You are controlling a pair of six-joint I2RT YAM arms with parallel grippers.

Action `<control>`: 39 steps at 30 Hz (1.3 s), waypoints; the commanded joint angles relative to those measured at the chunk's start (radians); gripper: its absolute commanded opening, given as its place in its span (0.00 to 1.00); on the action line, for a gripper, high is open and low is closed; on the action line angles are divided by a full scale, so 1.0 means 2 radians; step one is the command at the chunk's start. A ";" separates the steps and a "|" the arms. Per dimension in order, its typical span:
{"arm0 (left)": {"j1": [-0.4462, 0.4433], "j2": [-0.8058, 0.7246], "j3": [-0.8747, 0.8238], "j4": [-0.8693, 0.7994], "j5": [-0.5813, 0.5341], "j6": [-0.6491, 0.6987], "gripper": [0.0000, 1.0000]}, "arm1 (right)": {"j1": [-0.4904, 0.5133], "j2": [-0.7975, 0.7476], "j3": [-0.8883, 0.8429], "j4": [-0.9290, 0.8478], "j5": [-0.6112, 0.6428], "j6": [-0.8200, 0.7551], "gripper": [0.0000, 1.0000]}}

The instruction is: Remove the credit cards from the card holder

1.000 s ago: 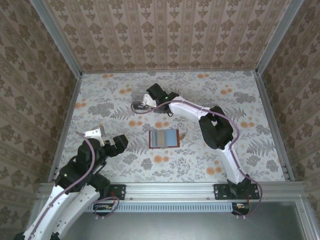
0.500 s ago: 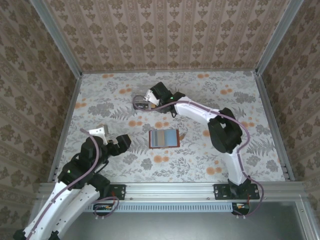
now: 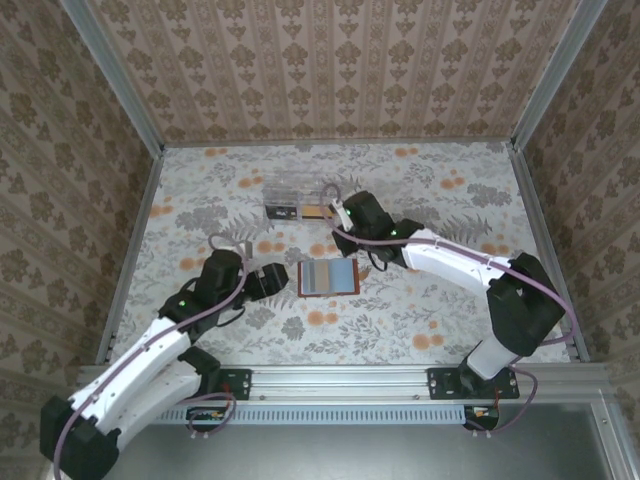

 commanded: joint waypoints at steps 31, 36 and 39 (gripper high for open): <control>-0.051 0.351 0.061 0.231 0.072 -0.020 0.61 | 0.000 0.018 -0.156 0.111 -0.044 0.188 0.10; -0.052 0.362 0.060 0.240 0.078 -0.024 0.61 | 0.002 0.027 -0.155 0.111 -0.046 0.191 0.11; -0.054 0.365 0.059 0.247 0.081 -0.026 0.61 | 0.004 0.034 -0.153 0.112 -0.050 0.192 0.10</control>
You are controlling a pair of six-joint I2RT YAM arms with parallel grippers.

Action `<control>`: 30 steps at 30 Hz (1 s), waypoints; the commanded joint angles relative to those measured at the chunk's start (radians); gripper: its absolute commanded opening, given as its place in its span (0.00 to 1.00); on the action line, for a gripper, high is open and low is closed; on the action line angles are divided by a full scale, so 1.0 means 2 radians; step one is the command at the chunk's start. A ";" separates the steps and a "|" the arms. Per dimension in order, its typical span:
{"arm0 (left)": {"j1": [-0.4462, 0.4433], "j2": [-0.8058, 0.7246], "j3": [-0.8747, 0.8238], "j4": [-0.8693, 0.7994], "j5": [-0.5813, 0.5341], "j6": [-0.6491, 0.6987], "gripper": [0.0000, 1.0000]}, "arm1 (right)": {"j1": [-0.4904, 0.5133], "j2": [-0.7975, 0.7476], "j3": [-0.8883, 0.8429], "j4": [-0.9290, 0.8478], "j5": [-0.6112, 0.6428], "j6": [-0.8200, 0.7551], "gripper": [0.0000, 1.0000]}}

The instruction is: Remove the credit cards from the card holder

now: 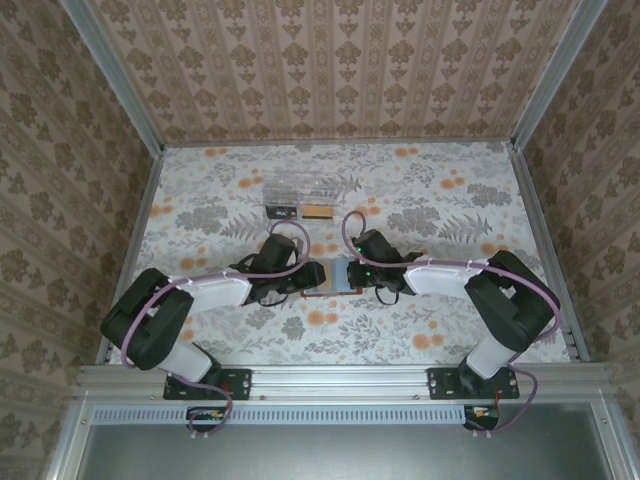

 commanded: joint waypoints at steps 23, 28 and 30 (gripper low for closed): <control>-0.031 -0.028 0.046 -0.072 -0.047 0.026 0.62 | 0.010 0.016 0.004 0.000 -0.015 0.014 0.10; -0.031 -0.013 0.045 -0.070 -0.048 0.026 0.61 | 0.011 0.014 0.005 -0.001 -0.015 0.014 0.10; -0.031 -0.007 0.044 -0.068 -0.047 0.025 0.62 | 0.012 0.014 0.005 -0.002 -0.015 0.014 0.10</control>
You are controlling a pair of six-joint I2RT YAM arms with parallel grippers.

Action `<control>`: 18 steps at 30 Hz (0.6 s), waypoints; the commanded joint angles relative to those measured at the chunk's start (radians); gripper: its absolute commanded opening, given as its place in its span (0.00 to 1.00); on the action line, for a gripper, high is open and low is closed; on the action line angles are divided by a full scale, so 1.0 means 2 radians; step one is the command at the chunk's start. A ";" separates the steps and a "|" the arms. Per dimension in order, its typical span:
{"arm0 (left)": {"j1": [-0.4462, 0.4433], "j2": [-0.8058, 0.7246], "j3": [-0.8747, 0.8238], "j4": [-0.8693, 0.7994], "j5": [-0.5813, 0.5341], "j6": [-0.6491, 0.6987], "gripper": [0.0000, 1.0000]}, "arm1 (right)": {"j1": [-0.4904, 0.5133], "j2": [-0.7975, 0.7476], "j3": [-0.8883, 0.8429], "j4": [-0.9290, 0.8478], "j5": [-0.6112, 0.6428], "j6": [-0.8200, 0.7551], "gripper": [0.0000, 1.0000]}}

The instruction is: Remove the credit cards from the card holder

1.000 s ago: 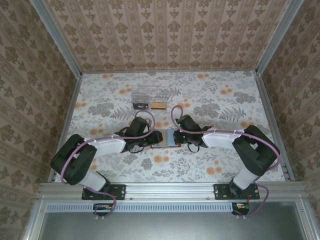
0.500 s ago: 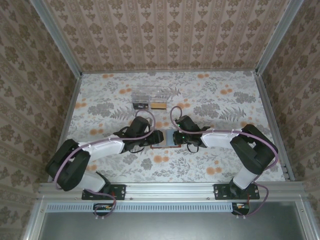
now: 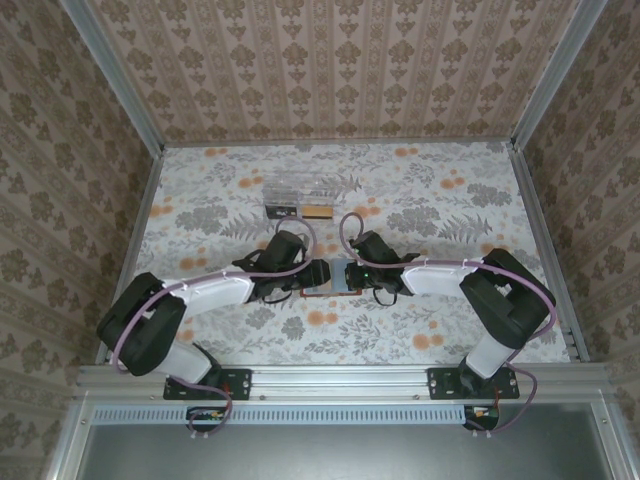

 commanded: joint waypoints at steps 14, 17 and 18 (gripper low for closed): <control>-0.002 0.025 0.003 -0.015 -0.012 0.001 0.61 | 0.008 0.005 0.006 -0.011 -0.008 0.011 0.10; -0.003 0.026 0.003 -0.019 -0.016 -0.001 0.61 | 0.007 0.004 0.006 -0.011 -0.007 0.011 0.10; -0.003 0.027 0.003 -0.018 -0.015 -0.001 0.60 | 0.008 0.005 0.005 -0.011 -0.007 0.011 0.10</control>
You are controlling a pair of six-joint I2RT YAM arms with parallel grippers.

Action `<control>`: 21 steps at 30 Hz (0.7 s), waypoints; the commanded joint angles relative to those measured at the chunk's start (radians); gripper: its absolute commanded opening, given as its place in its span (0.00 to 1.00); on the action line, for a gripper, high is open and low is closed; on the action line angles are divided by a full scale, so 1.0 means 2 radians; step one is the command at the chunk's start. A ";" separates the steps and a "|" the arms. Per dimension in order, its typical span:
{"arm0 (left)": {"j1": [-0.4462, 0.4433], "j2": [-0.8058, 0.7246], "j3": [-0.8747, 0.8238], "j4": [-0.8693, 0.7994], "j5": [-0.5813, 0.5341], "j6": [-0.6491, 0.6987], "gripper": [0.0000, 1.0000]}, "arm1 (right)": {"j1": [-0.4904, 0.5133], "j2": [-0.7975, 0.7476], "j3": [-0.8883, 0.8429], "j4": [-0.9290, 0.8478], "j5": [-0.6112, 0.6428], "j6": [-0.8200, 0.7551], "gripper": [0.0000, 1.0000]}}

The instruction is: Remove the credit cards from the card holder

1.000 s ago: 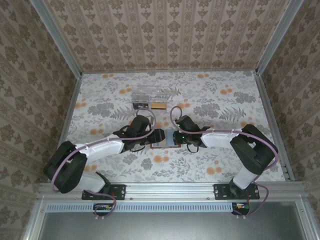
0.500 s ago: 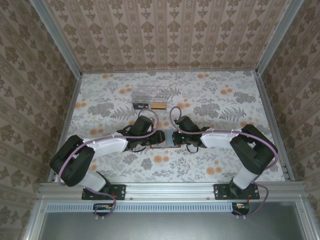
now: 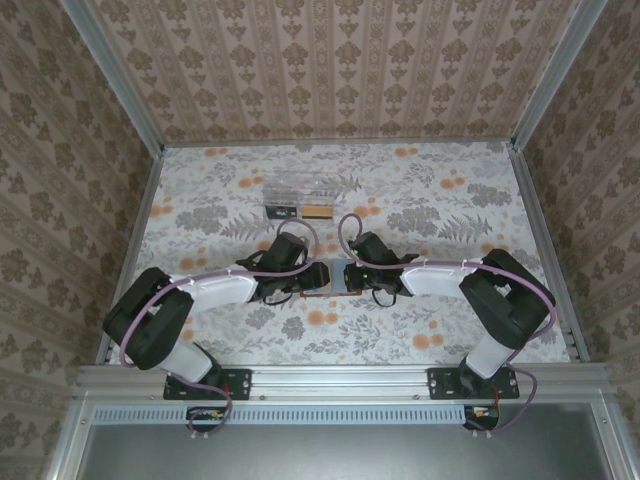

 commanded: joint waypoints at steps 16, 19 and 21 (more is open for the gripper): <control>-0.002 0.025 -0.013 0.088 0.070 -0.029 0.64 | 0.003 0.008 0.007 -0.013 -0.007 0.008 0.10; 0.000 0.018 -0.015 0.092 0.074 -0.028 0.68 | 0.003 0.009 0.007 -0.014 -0.006 0.007 0.10; 0.000 0.015 -0.016 0.098 0.077 -0.029 0.73 | 0.003 0.010 0.007 -0.015 -0.007 0.007 0.10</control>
